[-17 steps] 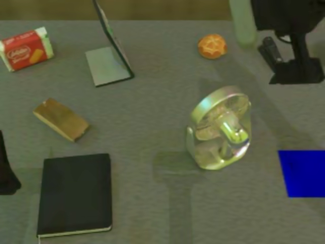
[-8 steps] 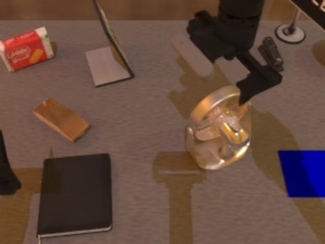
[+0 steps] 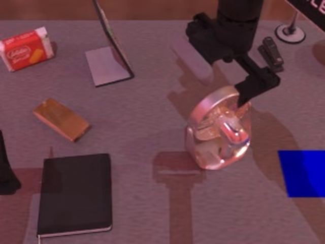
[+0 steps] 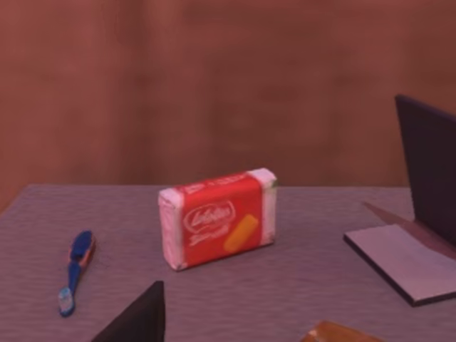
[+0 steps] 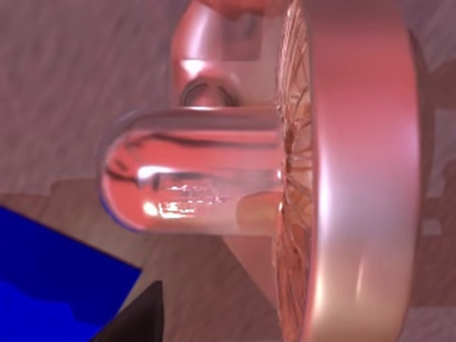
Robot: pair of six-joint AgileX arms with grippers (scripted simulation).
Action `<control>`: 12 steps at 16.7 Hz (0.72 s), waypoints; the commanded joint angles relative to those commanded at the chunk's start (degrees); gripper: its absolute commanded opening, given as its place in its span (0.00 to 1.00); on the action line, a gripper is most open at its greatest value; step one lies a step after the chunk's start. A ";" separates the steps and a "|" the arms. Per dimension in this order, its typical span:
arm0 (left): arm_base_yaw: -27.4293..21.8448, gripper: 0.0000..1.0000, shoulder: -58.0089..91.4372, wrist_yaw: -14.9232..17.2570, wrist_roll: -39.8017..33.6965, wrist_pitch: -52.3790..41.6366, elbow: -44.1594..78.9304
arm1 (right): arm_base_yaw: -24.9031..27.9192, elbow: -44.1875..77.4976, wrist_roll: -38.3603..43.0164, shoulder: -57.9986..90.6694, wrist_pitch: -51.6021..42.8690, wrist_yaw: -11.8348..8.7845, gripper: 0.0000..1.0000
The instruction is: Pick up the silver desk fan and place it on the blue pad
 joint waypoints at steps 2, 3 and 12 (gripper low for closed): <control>0.00 1.00 0.00 0.00 0.00 0.00 0.00 | 0.08 -4.33 0.03 -0.92 3.22 -0.01 1.00; 0.00 1.00 0.00 0.00 0.00 0.00 0.00 | 0.10 -6.97 0.07 -1.45 5.10 -0.02 1.00; 0.00 1.00 0.00 0.00 0.00 0.00 0.00 | 0.19 -15.81 0.11 -3.29 12.20 -0.04 1.00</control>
